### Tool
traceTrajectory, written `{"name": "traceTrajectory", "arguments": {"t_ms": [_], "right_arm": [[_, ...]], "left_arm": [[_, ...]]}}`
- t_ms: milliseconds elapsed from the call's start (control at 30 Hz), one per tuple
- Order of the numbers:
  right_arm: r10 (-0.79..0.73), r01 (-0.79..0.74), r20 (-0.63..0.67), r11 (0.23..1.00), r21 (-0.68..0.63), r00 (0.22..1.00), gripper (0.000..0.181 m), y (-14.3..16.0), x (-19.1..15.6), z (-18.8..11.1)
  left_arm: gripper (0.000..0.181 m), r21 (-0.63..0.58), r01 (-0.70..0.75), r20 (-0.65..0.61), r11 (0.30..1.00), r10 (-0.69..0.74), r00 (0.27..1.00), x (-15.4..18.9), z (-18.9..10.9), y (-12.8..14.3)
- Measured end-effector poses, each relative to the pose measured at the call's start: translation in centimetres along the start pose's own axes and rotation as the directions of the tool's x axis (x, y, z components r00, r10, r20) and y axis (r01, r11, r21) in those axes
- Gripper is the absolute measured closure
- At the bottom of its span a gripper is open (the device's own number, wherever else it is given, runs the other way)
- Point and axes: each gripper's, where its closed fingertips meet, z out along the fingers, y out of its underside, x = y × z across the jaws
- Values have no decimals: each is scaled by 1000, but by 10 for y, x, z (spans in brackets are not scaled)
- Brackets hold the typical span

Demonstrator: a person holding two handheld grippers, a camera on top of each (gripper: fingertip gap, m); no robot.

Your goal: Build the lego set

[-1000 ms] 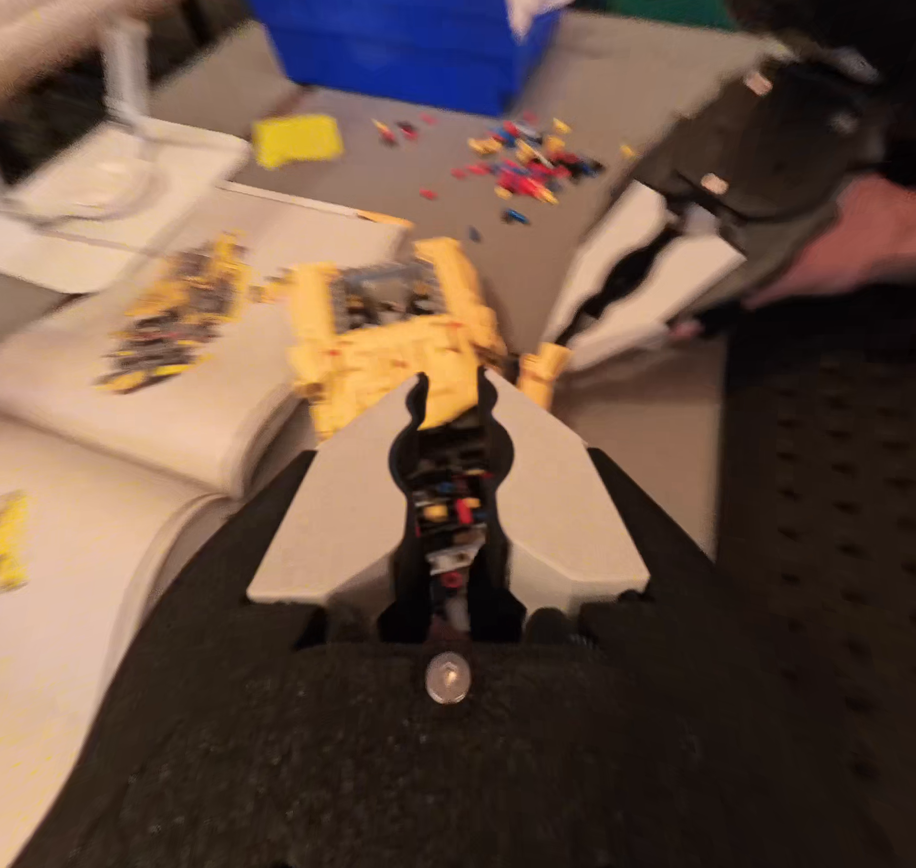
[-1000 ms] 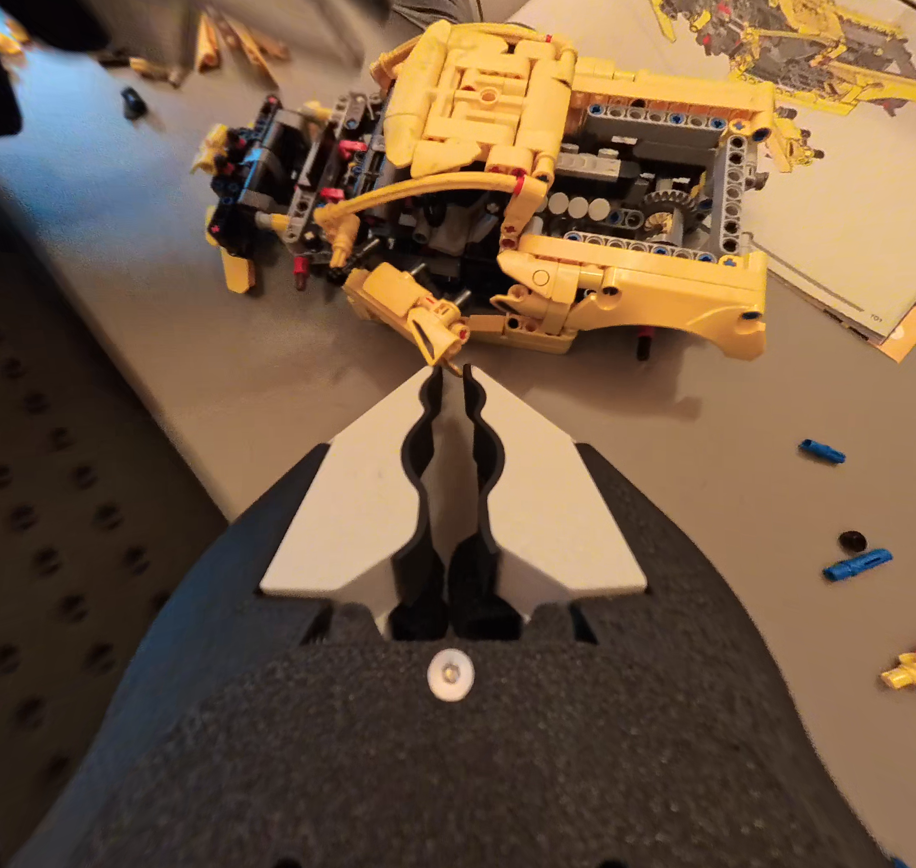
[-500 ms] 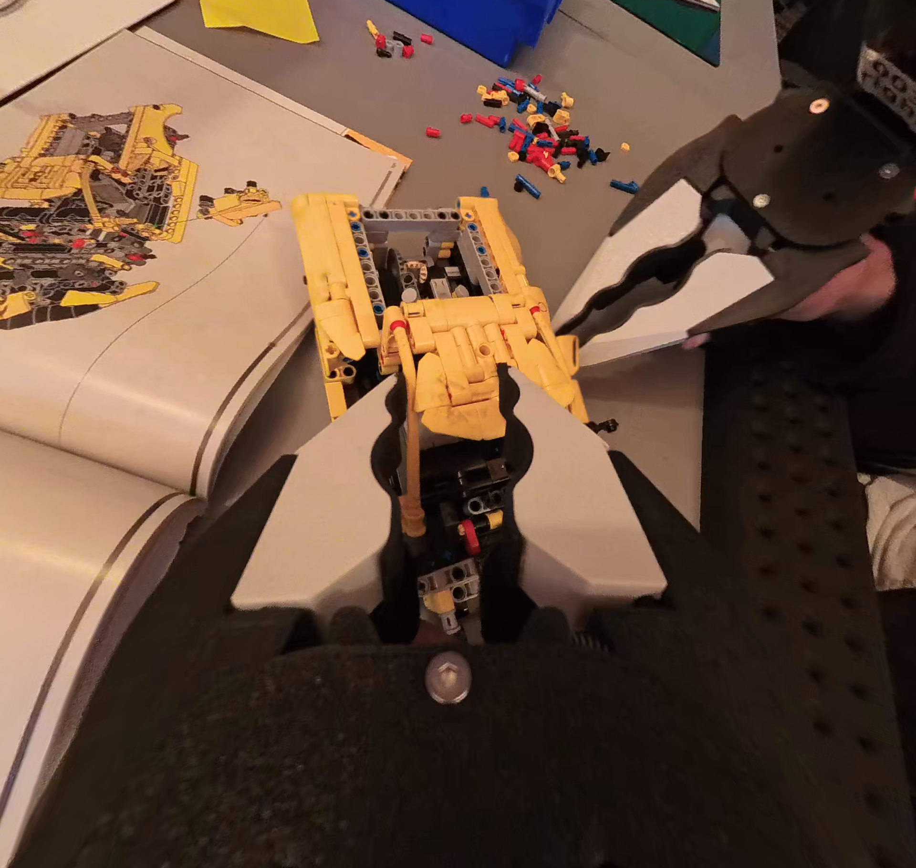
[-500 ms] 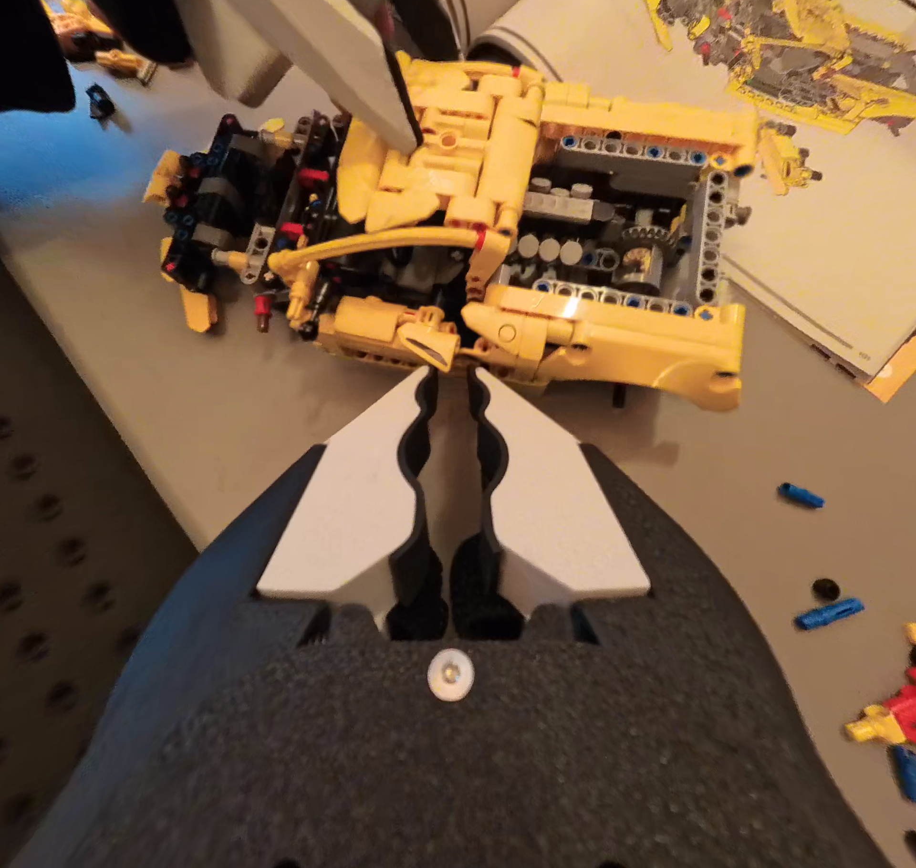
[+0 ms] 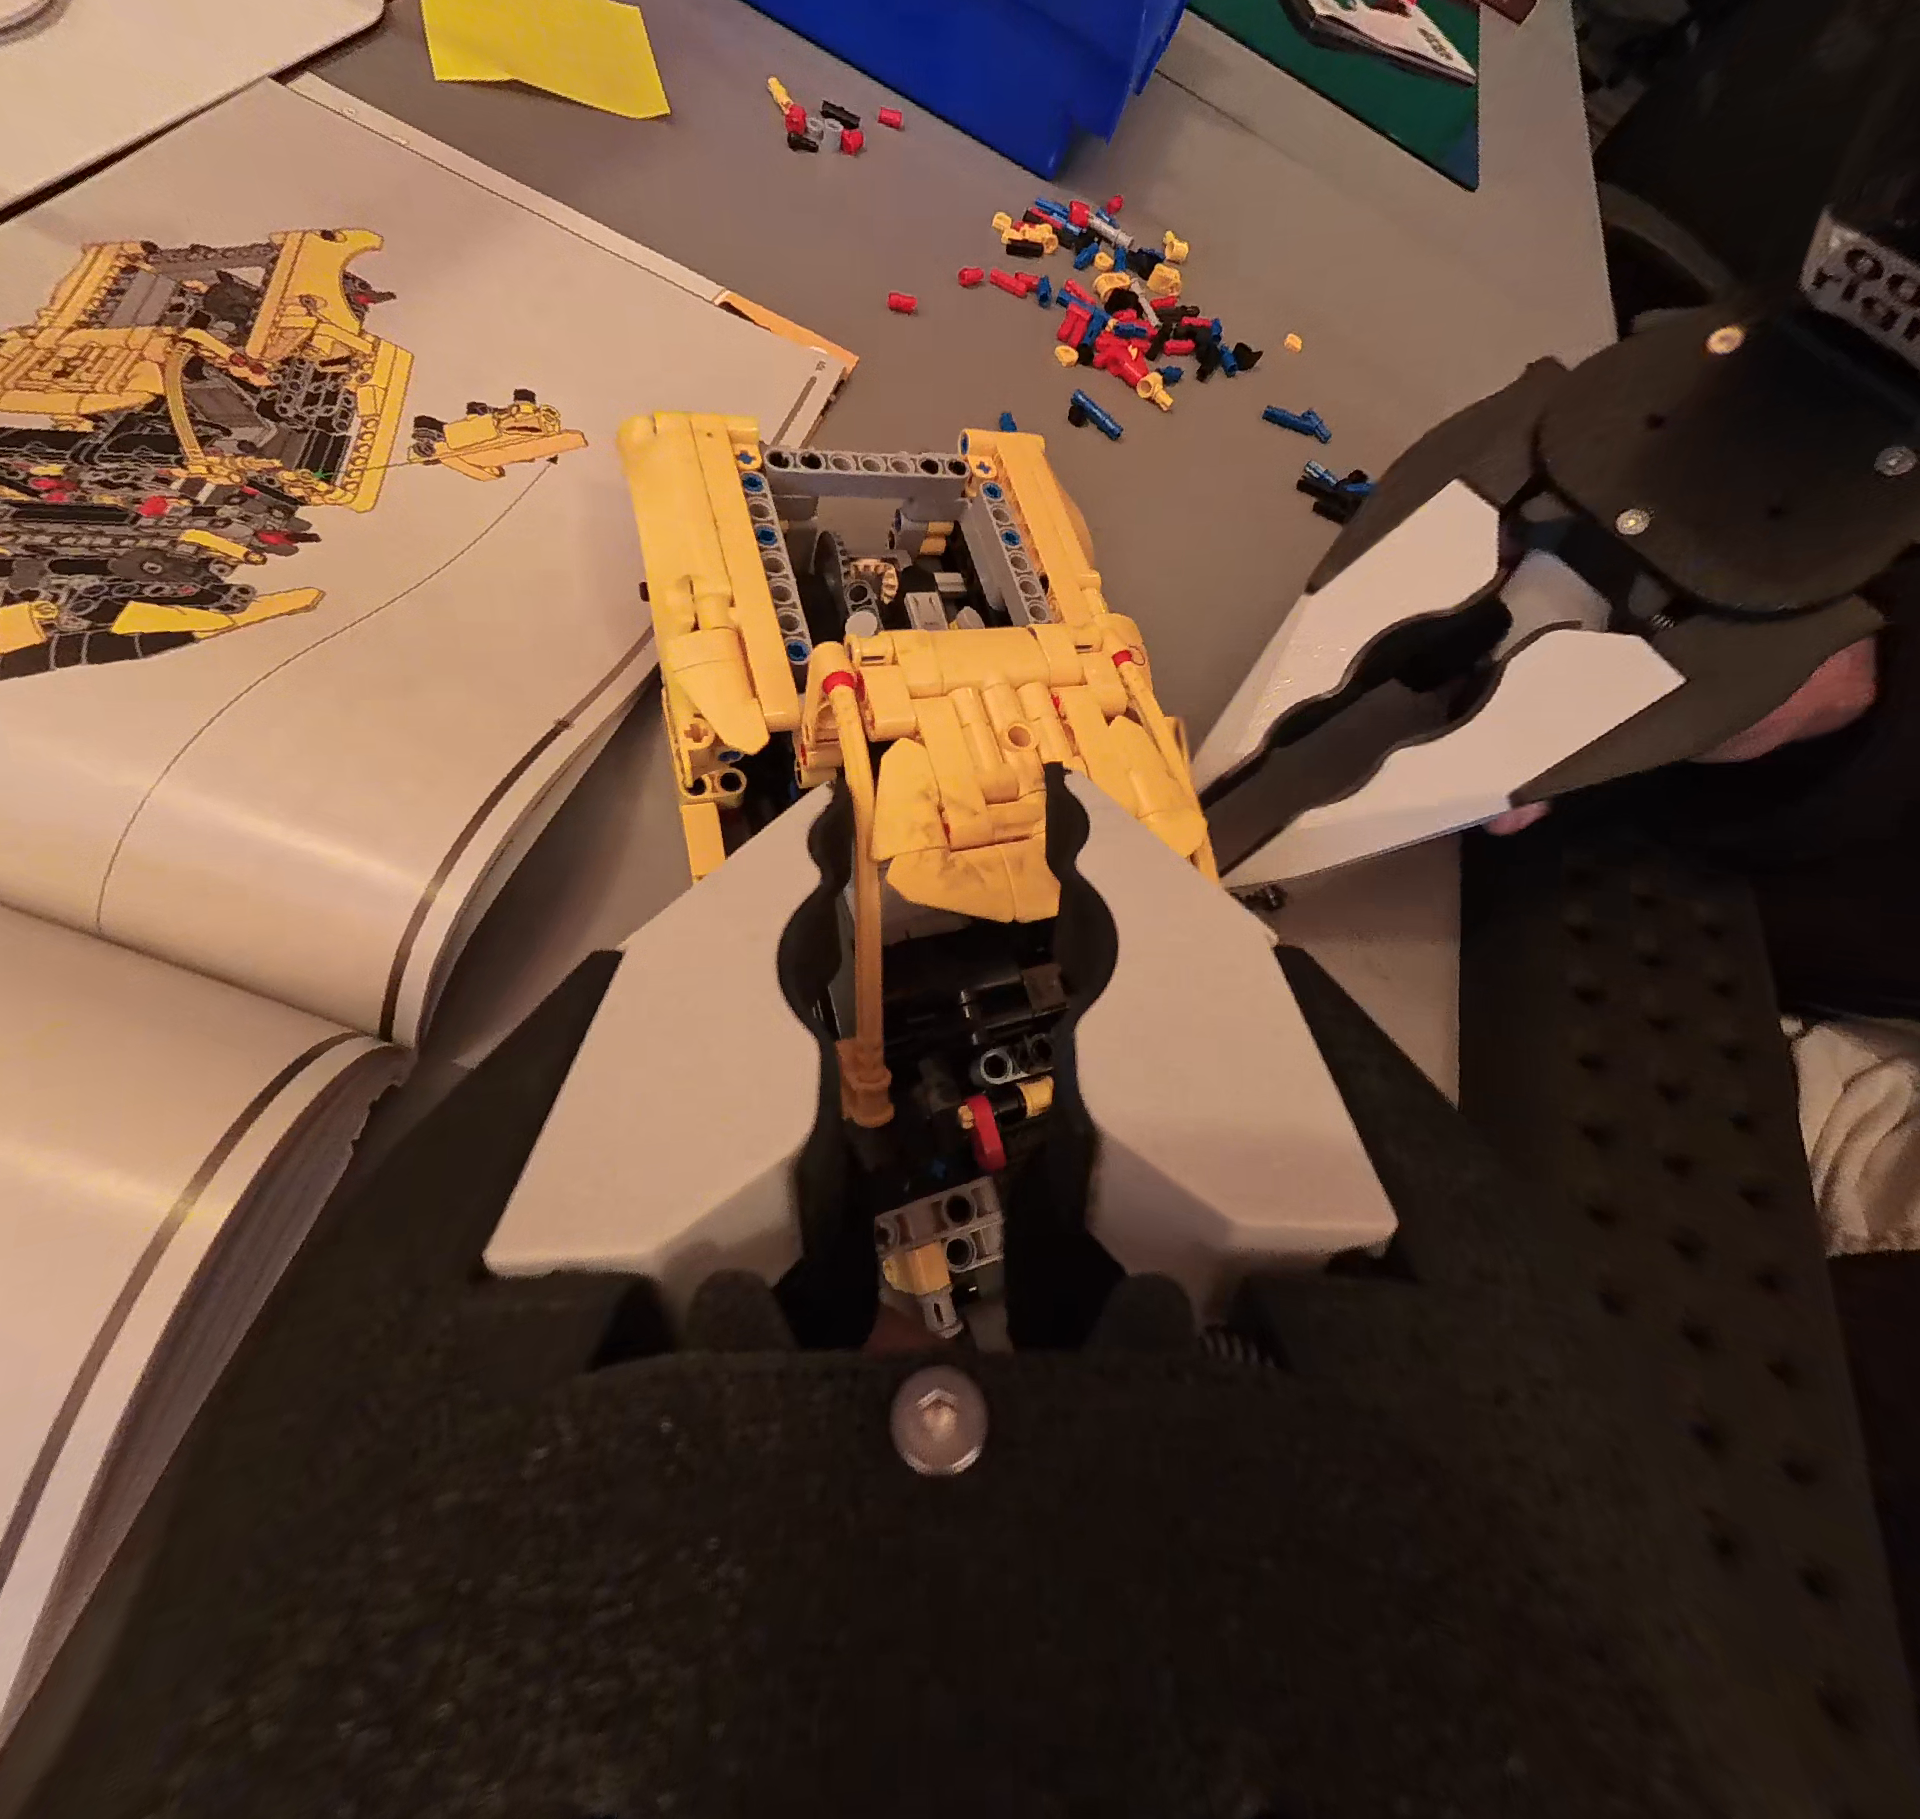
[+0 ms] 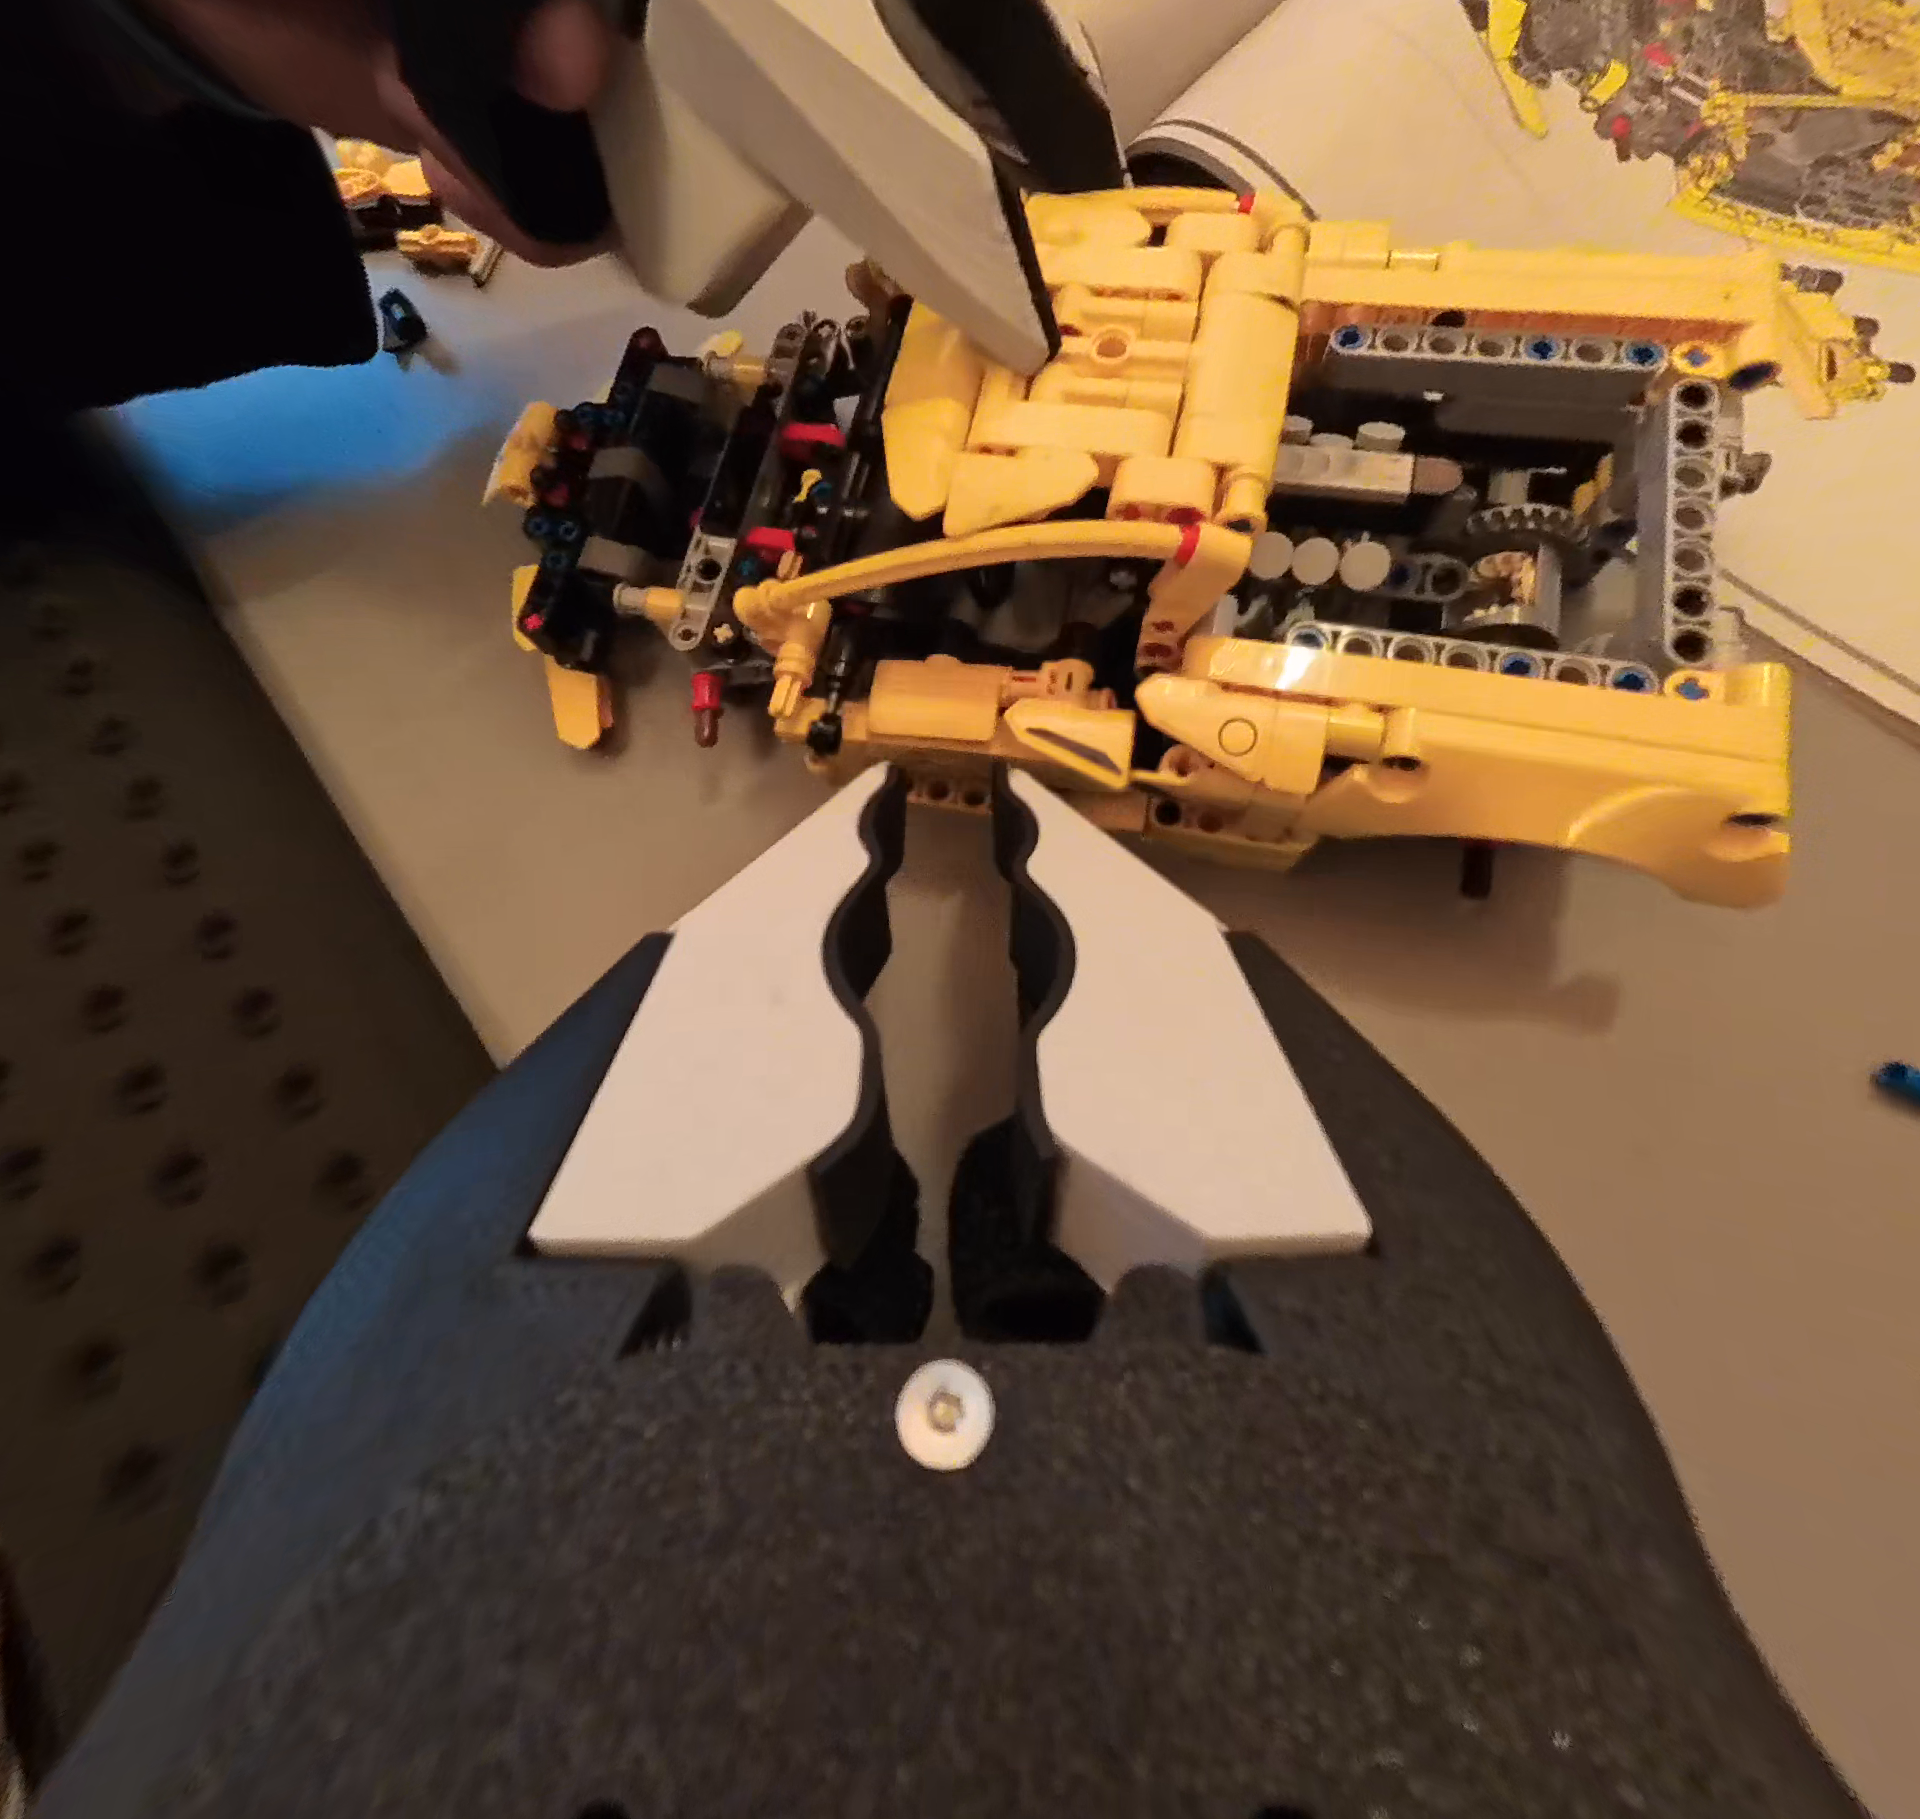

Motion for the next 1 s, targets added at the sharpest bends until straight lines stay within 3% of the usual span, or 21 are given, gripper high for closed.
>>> {"name": "traceTrajectory", "arguments": {"t_ms": [133,233,400,567,733,867,1000], "right_arm": [[15,-15,10,1000,-6,1000,164,4,0,-13],[10,-7,-31,996,90,999,166,4,6,-34],[79,-75,-10,977,199,997,161,4,17,-46],[95,-89,-10,965,248,995,158,1,21,-52],[117,-115,3,971,209,993,156,7,23,-50],[214,-212,27,928,307,976,161,-1,38,-66],[343,-364,126,838,406,931,161,-8,56,-85]], "left_arm": [[144,11,-1,11,1000,1,1000,0,-1,0],[143,24,0,35,1000,-1,999,-1,-4,-1],[144,63,-9,135,998,0,991,-3,-19,-5],[144,121,-66,265,990,32,964,23,-38,-15],[144,-129,-204,246,970,231,941,75,-7,14],[145,-366,-254,258,895,360,897,71,21,20],[146,-492,-238,262,837,403,877,63,41,16]]}}
